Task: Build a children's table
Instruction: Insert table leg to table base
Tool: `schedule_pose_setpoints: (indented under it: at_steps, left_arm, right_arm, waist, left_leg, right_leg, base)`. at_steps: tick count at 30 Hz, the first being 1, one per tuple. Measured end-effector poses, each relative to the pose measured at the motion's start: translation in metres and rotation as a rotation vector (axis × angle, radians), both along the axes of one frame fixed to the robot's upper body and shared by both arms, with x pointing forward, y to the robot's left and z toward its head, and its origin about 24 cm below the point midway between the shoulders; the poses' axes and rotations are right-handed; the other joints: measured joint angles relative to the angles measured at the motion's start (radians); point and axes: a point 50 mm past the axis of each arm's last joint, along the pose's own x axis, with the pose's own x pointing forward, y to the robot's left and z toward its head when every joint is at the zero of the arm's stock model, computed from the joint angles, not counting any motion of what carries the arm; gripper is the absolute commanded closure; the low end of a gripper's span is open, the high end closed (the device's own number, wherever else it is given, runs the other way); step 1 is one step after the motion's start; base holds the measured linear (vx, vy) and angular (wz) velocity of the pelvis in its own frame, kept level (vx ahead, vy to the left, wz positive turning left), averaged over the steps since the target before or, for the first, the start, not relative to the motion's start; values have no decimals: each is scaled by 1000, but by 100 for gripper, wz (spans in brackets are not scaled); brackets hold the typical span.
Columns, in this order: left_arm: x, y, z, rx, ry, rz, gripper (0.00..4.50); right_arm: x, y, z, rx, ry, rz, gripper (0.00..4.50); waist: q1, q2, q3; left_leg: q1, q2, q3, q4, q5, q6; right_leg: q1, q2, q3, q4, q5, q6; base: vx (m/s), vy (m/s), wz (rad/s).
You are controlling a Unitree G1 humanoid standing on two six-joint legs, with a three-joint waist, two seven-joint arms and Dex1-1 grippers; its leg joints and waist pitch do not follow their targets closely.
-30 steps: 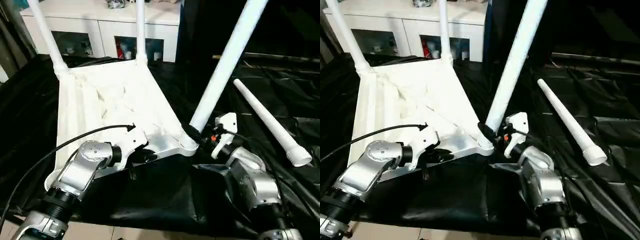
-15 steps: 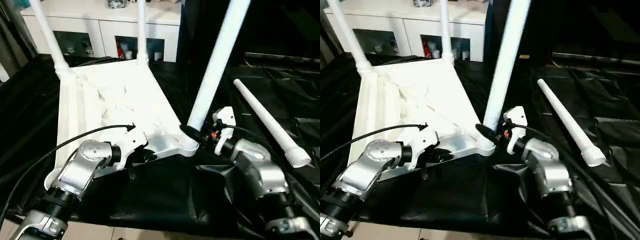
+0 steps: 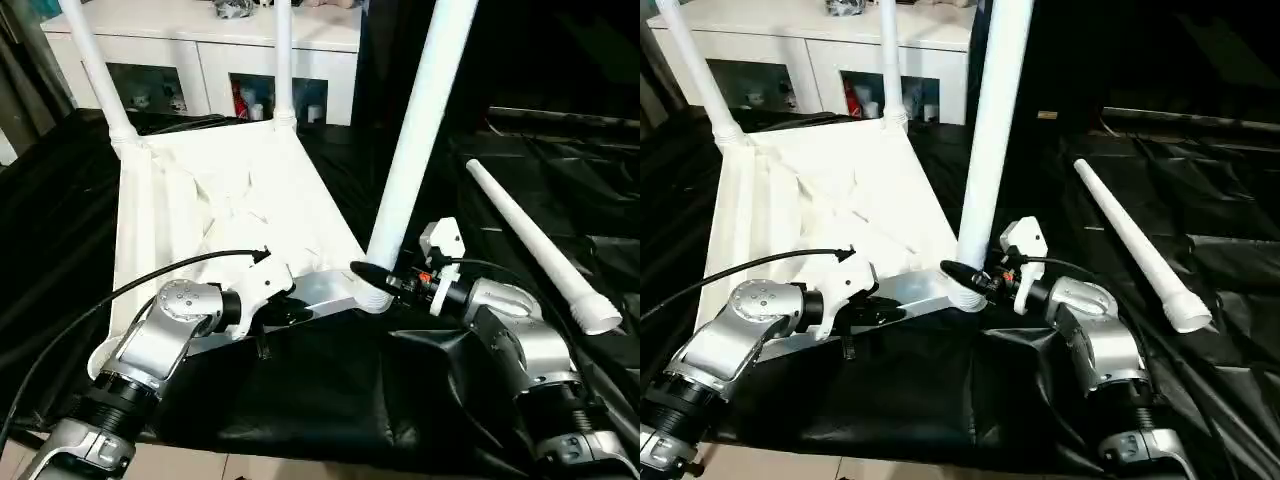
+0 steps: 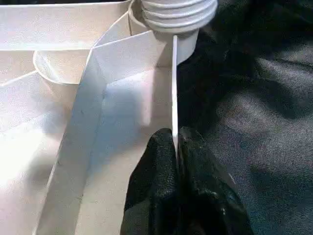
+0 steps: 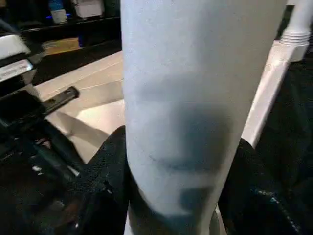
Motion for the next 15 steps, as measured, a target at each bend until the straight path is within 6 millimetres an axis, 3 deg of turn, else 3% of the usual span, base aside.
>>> schedule_pose_setpoints:
  at_steps: [15]
  left_arm:
    - [0,0,1,4,-9,-12,450]
  right_arm:
    - [12,0,11,-144,11,30,260]
  waist:
    - [4,-2,0]
  left_leg:
    - [0,1,1,-2,0,0]
  right_leg:
    - [-1,0,-1,-4,0,0]
  base:
    - [0,0,0]
